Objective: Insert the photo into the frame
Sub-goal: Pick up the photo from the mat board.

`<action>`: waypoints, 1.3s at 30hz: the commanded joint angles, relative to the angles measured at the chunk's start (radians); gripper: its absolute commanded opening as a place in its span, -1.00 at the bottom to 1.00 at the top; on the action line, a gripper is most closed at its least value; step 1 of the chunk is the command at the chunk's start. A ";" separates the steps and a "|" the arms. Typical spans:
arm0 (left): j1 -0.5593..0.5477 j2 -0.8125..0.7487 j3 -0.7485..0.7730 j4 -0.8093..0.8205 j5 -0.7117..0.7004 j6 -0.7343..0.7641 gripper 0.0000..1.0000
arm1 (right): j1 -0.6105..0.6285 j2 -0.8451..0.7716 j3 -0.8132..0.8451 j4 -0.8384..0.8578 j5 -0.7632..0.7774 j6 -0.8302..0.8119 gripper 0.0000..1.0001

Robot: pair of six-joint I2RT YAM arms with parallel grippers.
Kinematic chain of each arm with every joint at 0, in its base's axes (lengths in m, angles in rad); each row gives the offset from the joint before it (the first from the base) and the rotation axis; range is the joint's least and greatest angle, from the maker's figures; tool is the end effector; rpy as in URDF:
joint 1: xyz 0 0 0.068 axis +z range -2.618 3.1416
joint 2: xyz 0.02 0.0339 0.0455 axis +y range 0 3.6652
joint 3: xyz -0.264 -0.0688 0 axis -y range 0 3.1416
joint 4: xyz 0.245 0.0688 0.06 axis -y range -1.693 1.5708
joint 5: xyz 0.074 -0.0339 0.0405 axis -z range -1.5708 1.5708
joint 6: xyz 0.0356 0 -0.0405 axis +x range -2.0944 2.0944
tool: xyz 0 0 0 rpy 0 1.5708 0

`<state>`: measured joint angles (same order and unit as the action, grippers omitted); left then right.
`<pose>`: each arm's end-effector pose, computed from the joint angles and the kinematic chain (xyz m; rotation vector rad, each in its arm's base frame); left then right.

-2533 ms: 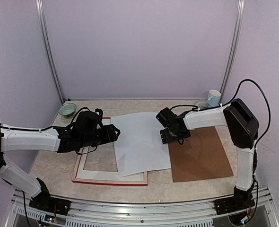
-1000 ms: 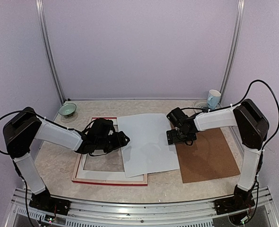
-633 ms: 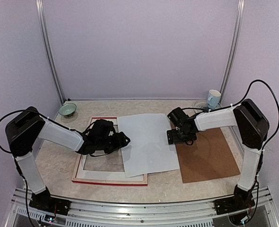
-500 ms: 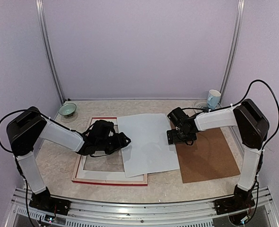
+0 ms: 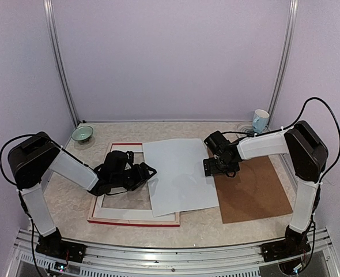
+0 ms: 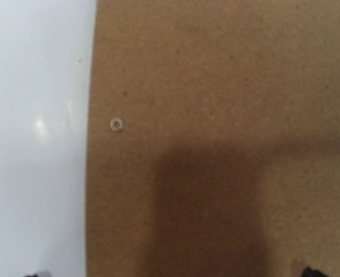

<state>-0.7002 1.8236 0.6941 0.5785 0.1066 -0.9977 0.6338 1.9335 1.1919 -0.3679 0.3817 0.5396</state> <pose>0.2561 -0.2208 0.1159 -0.2764 2.3130 -1.0594 0.3161 0.2158 0.1432 -0.0045 2.5537 -0.0788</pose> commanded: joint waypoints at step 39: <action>0.028 0.055 -0.098 0.370 0.136 -0.142 -0.34 | -0.020 -0.050 -0.025 0.017 -0.007 -0.008 0.98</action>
<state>-0.6750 1.8591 0.6064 0.9009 0.2337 -1.1351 0.6250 1.9236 1.1828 -0.3660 0.3767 0.5362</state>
